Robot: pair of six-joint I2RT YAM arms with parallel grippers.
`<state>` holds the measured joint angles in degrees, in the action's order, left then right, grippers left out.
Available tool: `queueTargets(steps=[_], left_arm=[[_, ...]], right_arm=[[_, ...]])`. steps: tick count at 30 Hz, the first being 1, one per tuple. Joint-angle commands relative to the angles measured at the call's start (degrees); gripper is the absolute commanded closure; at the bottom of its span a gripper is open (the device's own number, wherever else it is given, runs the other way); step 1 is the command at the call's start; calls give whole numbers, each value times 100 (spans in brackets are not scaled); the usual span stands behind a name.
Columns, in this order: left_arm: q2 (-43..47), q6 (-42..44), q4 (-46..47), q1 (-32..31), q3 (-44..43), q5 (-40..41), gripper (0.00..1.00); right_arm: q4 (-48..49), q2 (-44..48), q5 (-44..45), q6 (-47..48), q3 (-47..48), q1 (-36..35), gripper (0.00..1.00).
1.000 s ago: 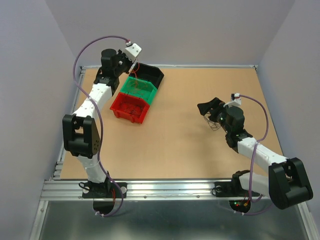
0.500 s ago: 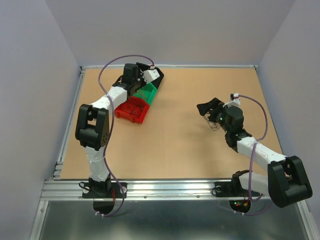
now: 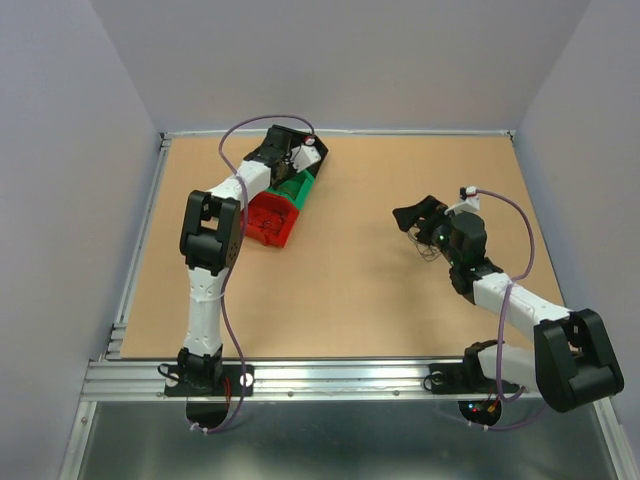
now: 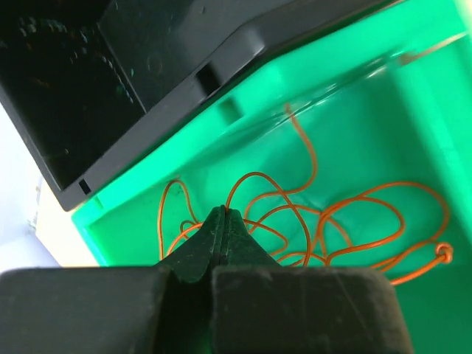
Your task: Untangle the cables
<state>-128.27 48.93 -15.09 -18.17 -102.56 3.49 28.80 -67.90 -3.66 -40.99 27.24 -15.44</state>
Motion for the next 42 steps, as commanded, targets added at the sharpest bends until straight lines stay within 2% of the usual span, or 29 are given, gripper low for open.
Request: queueTargets(steps=[1,4,10,11,18,19,20,21,22,26,28,31,32,33,34,37,38,40,41,42], left_arm=[[-154,-296,-345,217,-273,179,100],[-102,-366,-311,323,-273,-92,100],[565,-454,-134,367,-123,-735,78],[662,-437,-204,367,-176,-788,72],[865,-244,-951,376,-457,-1112,57],[908,-191,-1074,367,-457,-1148,47],[952,-182,-1101,367,-431,-1148,46],[1048,-190,-1110,367,-396,-1131,33],[1102,-217,-1119,385,-370,-1087,30],[1514,-252,-1128,376,-212,-1078,28],[1690,-331,-1093,367,-133,-1122,28],[2050,-647,-1005,332,-27,-1271,27],[2295,-752,-926,297,51,-1341,13],[2463,-927,-586,184,383,-1498,7],[2647,-1042,-583,113,630,-1552,7],[3473,-1560,644,-203,1894,-1693,4],[3675,-1701,1422,-256,2237,-1772,3],[4273,-2070,2305,-292,3288,-2078,1],[4632,-2306,3101,-283,3635,-2141,1],[4809,-2387,3448,-292,3943,-2142,1]], right_arm=[[328,5,-82,-40,-26,-11,0],[328,-4,-82,-49,-18,-11,0],[328,-66,-91,-32,-9,-12,0],[328,-74,-91,-40,0,-11,0],[328,-66,-109,-40,-9,-11,0],[328,-66,-126,-49,0,-11,0],[328,-66,-126,-49,-9,-11,0],[337,-66,-126,-49,-9,-11,0],[337,-66,-135,-49,-9,-11,0],[320,-66,-74,-49,-9,-11,0],[119,-39,101,-75,26,-11,0],[-547,-22,917,-242,211,-11,0],[-725,-39,1355,-373,263,-11,0],[-1040,-57,1559,-435,377,-11,0],[-1156,-74,1762,-497,422,-11,0],[-1394,-136,2395,-681,448,-11,0],[-1455,-145,2666,-778,448,-11,0],[-1604,-162,2844,-805,492,-11,0],[-1631,-162,2993,-814,492,-11,0],[-1640,-171,3064,-814,501,-11,0]])
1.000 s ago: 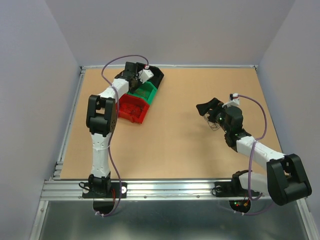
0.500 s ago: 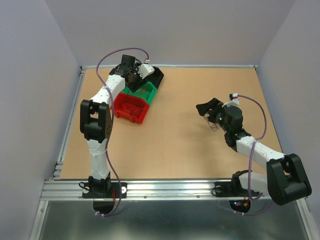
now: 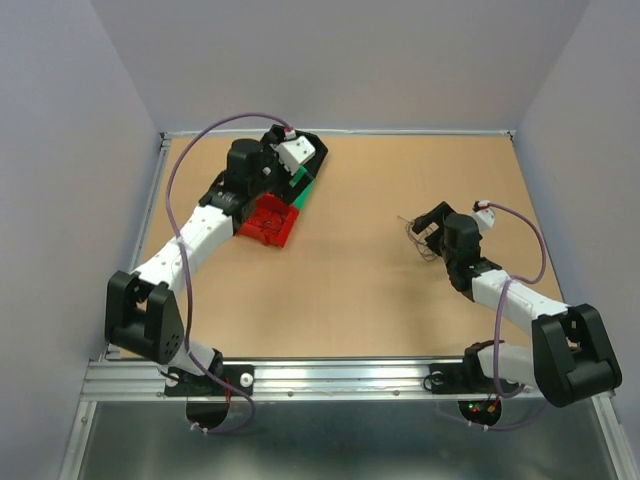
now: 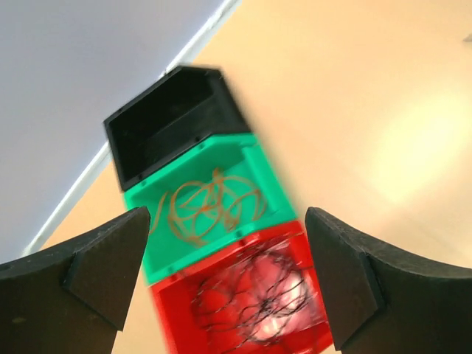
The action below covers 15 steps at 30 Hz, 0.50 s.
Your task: Untangle the cables
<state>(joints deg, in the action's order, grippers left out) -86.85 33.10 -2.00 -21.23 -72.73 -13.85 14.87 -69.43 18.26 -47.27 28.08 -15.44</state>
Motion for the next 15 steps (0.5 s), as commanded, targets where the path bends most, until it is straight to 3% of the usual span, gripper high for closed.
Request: queueTargets(steps=[1,4,7,15], left_arm=[[835,-875,2456,14,1537,-400,1],[1345,-1182,3650,23,2461,-566,1],[1583,-1385,4249,5,2999,-654,1],[1583,-1421,4454,5,3160,-400,1]], right_arm=[[-283,-44,916,-187,435,-3,0],[-362,-228,1083,-143,541,-11,0],[-380,-623,1066,-239,646,-11,1],[-389,-1837,433,-178,1200,-55,4]])
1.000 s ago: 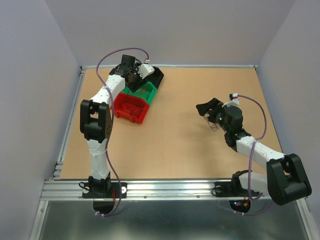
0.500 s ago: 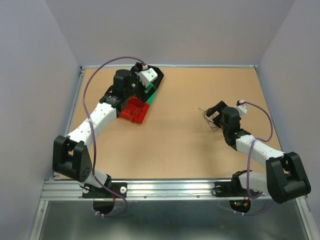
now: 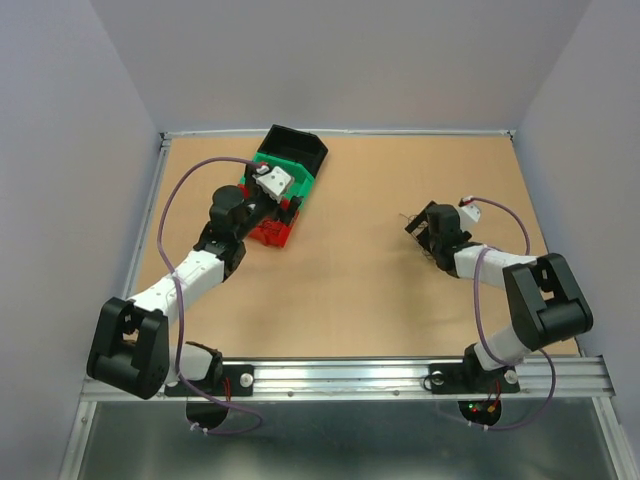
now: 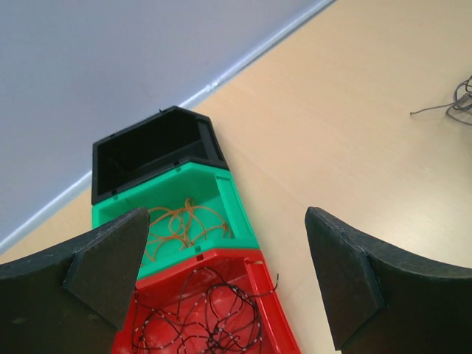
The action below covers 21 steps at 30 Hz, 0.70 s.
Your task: Untangle the cables
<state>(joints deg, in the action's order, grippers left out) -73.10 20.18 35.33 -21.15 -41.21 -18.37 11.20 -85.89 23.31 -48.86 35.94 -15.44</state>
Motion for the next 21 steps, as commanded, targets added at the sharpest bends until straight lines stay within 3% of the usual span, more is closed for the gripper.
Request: queueTargets(steps=[1,4,6,7,8,12,16,21], left_arm=[[235,-120,729,-4,25,53,1],[287,-94,738,-4,60,0,1],[314,-50,738,-4,87,-9,1],[331,-24,738,5,113,-9,1],[366,-6,747,-3,131,-9,1],[384,12,773,-4,166,-26,1],[384,108,800,-4,210,-35,1],[367,152,826,5,245,71,1]], right_arm=[[-22,-305,-55,51,492,-82,7],[-22,-437,24,122,563,-161,19],[-13,-490,-115,245,650,-196,54],[-13,-543,-203,306,686,-205,91],[-13,-561,-387,472,782,-222,98],[101,-394,-914,956,844,-354,100],[1091,27,-1908,1291,371,-372,99],[1621,361,-2690,1414,80,-372,97]])
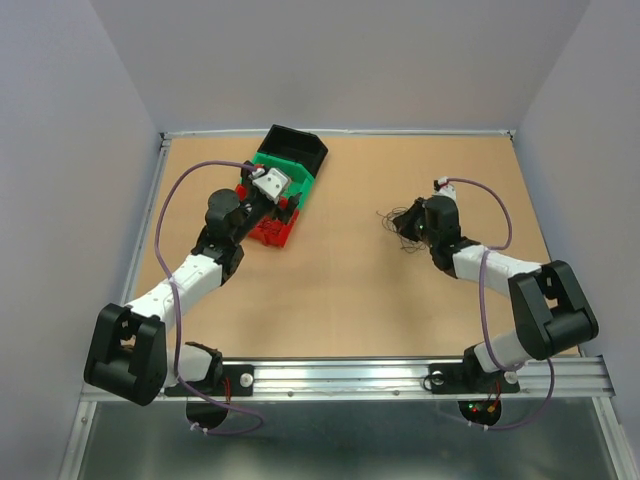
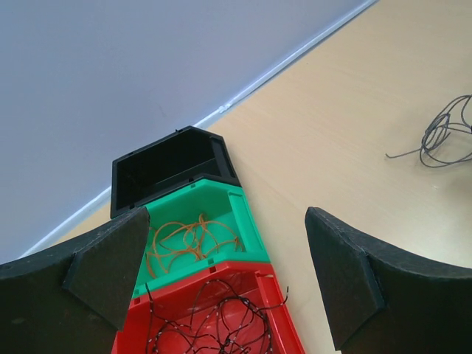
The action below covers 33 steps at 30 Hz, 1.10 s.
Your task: Untangle the cables
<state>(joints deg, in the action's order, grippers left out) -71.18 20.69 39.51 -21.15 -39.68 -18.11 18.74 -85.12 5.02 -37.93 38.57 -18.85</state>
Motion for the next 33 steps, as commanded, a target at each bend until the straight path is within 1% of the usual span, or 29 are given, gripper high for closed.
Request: queueTargets(steps=[1,5,8,13,18,19,21,23,24,25,26,28,29,33], left_arm=[[174,102,426,-3,92,62,1],[174,120,426,-4,101,27,1],[174,137,426,-4,101,35,1],[148,120,435,-4,118,-131,1],[157,-144,523,49,127,-210,1],[157,-222,558,84,136,-332,1],[174,-241,567,119,154,-561,1],[192,-66,471,120,171,-1175,1],[192,5,418,120,171,-1447,1],[183,66,348,120,171,-1946,1],[174,154,217,76,136,-2107,1],[96,269,49,-12,75,-2249,1],[60,347,-100,-47,14,-2250,1],[-202,550,-364,-214,-127,-2215,1]], right_arm=[[929,320,-958,365,-200,-57,97],[1219,601,-1239,593,-323,-206,97],[1351,838,-1284,664,-428,-312,96],[1685,1006,-1538,699,-543,-470,95],[1773,1120,-1574,1234,-482,-935,95],[1860,1147,-1591,1323,-490,-1101,95],[1992,1199,-1783,1551,-525,-1217,93],[2273,1322,-1934,1613,-657,-1305,80],[2387,1366,-1995,1614,-718,-1305,69],[2493,1428,-1978,1605,-806,-1314,54],[2624,1533,-1900,1587,-920,-1323,33],[2670,1647,-1593,1552,-1009,-1323,24],[2670,1726,-1496,1543,-1044,-1314,22],[2652,1736,-978,1412,-1123,-1314,20]])
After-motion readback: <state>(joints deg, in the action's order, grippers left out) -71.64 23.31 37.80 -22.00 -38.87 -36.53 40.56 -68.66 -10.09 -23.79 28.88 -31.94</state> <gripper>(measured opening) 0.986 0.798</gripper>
